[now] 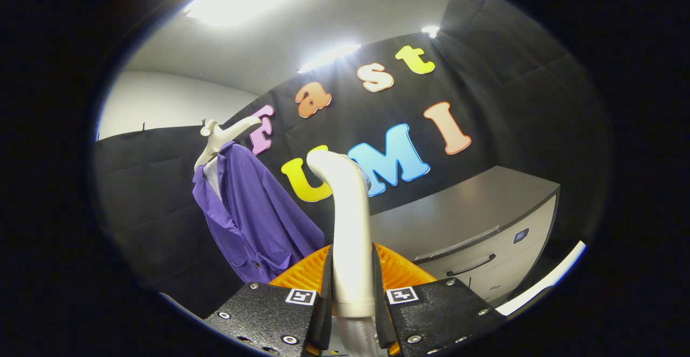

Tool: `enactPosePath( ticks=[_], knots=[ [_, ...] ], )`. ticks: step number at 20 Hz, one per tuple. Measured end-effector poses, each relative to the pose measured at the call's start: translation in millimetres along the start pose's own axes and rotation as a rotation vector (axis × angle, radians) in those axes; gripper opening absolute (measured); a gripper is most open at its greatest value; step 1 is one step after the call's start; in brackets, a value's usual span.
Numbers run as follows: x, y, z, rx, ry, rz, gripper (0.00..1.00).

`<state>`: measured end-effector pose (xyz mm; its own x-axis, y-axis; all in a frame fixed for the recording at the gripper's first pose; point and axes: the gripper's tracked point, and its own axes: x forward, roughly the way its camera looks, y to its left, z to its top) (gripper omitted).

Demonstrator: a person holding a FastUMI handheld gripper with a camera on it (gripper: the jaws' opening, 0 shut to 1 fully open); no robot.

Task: Iron the clothes twice with a garment steamer, once on the left side and once on the right side.

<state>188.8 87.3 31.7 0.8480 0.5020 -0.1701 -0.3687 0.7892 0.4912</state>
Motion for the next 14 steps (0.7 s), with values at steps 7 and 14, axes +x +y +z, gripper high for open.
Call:
enactPosePath(
  ticks=[7,14],
  knots=[
    [-11.5,79.9,23.9,-0.13,-0.112,0.051,0.33],
    [27.8,159.7,40.7,-0.221,-0.157,0.119,0.33]
  ],
)
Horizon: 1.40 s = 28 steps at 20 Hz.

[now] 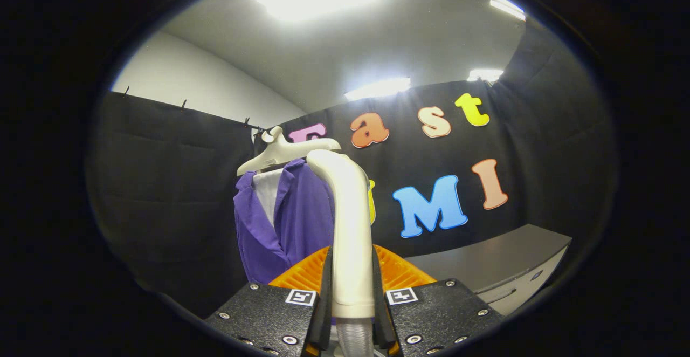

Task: Iron the clothes twice with a garment steamer, once on the left side and once on the right side.

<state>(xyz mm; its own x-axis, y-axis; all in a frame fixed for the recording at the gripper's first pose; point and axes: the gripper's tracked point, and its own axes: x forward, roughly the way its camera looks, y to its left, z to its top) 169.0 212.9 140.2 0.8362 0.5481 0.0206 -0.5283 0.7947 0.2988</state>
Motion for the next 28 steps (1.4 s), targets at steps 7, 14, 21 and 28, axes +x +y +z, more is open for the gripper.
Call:
enactPosePath(
  ticks=[7,14,21,28],
  knots=[
    [52.1,52.4,8.0,-0.096,-0.036,0.025,0.33],
    [73.6,82.0,-38.3,-0.178,0.04,0.034,0.33],
    [57.6,82.1,-91.0,-0.184,0.145,0.019,0.33],
    [34.5,79.6,-142.0,-0.193,0.231,-0.004,0.33]
  ],
)
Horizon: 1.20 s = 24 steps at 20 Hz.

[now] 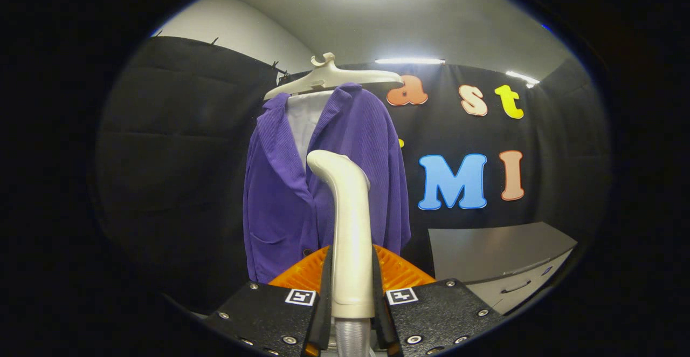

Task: Iron the clothes twice with a garment steamer, once on the left side and once on the right side.

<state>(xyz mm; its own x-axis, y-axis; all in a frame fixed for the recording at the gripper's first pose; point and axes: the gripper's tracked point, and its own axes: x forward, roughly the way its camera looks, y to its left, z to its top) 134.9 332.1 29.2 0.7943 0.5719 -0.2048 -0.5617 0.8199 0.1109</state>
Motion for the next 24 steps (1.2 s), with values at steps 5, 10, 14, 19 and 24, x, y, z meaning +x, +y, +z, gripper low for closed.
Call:
enactPosePath(
  ticks=[5,10,14,19,24],
  knots=[
    [-12.1,-1.9,-37.9,-0.024,0.07,-0.026,0.33],
    [-19.0,0.5,-71.5,-0.01,0.133,-0.039,0.33],
    [-32.5,4.4,-103.2,0.014,0.183,-0.045,0.33],
    [-43.1,3.8,-135.6,0.03,0.243,-0.06,0.33],
    [-49.3,4.7,-173.1,0.028,0.312,-0.069,0.33]
  ],
)
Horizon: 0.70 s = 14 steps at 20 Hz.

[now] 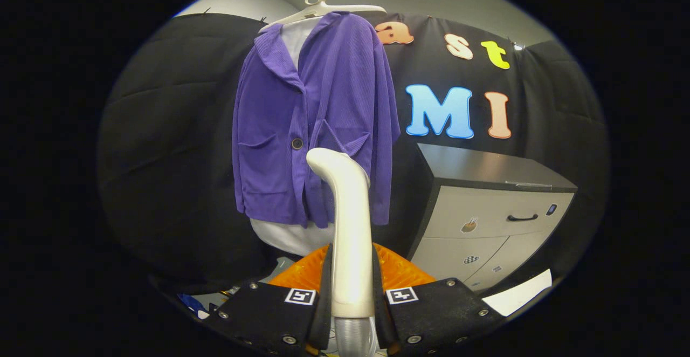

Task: Iron the clothes twice with a garment steamer, once on the left side and once on the right side.

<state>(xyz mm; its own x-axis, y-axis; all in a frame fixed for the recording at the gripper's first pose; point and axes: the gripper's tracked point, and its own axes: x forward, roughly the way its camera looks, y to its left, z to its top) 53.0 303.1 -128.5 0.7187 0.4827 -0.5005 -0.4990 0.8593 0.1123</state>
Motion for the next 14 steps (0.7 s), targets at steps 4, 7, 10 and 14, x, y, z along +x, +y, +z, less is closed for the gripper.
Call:
enactPosePath(
  ticks=[4,7,10,14],
  knots=[
    [4.4,2.8,-32.1,-0.022,0.056,0.007,0.33],
    [5.9,2.3,-49.8,-0.031,0.091,0.008,0.33],
    [2.1,2.5,-56.8,-0.032,0.105,0.008,0.33],
    [-14.1,0.8,-30.7,-0.012,0.046,0.012,0.33]
  ],
)
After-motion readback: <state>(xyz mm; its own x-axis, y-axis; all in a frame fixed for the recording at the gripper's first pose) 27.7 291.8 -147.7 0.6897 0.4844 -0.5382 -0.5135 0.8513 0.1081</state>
